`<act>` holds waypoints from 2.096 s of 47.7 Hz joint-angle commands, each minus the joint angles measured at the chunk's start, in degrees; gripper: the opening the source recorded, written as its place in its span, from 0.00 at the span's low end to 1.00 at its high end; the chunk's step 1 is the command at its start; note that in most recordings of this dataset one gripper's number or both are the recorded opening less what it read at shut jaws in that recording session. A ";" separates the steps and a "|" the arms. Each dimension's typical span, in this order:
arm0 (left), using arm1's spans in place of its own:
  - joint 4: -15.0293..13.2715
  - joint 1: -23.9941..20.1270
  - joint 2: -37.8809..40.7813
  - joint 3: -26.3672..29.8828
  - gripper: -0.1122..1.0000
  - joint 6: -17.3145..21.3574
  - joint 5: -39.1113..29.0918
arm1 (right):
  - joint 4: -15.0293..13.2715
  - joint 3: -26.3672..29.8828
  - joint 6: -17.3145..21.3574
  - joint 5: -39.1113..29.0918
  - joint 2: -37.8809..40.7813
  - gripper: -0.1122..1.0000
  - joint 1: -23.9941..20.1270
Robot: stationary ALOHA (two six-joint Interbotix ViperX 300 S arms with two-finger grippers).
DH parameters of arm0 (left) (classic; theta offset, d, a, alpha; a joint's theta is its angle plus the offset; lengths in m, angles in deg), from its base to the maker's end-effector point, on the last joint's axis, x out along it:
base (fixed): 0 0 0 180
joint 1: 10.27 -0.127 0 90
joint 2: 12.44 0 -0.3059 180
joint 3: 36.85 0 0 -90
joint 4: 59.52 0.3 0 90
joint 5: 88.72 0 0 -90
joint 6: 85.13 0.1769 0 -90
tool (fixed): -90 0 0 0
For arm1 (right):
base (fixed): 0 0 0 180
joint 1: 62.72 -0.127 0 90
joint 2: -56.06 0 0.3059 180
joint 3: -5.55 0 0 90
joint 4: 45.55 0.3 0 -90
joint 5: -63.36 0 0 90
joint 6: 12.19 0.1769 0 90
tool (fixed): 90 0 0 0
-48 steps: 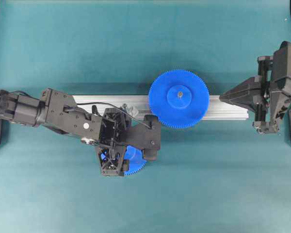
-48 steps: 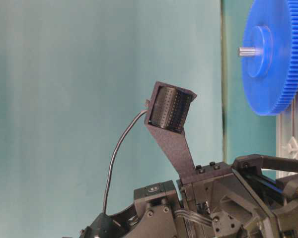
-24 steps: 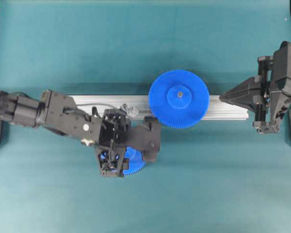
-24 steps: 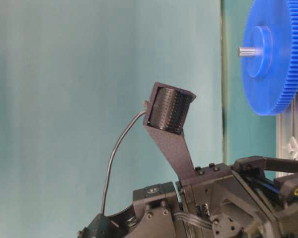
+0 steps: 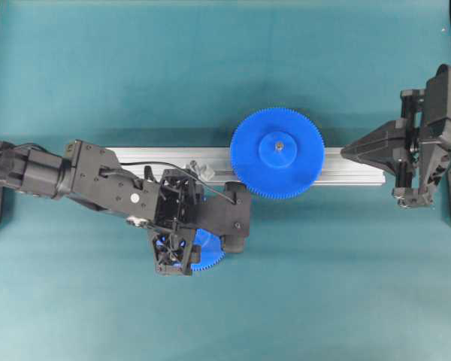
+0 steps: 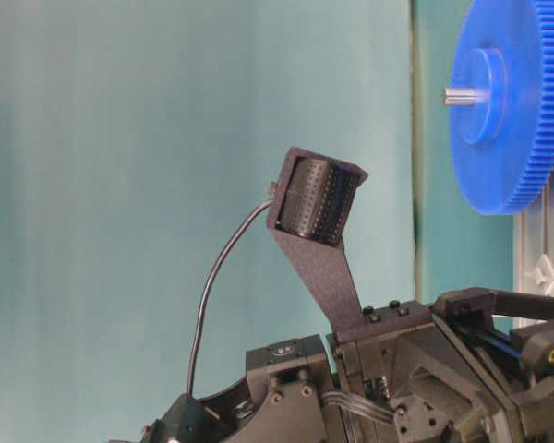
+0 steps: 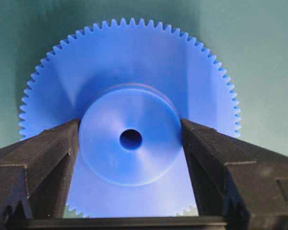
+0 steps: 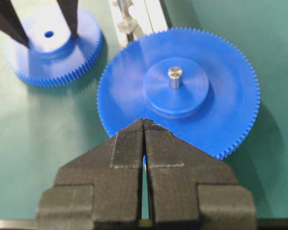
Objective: Insert the small gear onto the shaft.
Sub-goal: 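Lift the small blue gear with the left gripper, then carry the gear to the empty left shaft on the rail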
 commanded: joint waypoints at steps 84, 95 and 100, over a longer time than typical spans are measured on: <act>0.09 -0.18 -11.16 13.45 0.73 0.26 -17.31 | 0.00 1.05 0.53 -0.53 -0.53 0.10 -0.18; 0.09 -1.32 -13.18 13.45 0.73 0.35 -17.40 | 0.00 1.14 0.53 -0.53 -0.62 0.10 -0.18; 0.09 -1.93 -14.24 13.45 0.73 0.26 -17.84 | 0.00 1.14 0.53 -0.62 -1.05 0.10 -0.18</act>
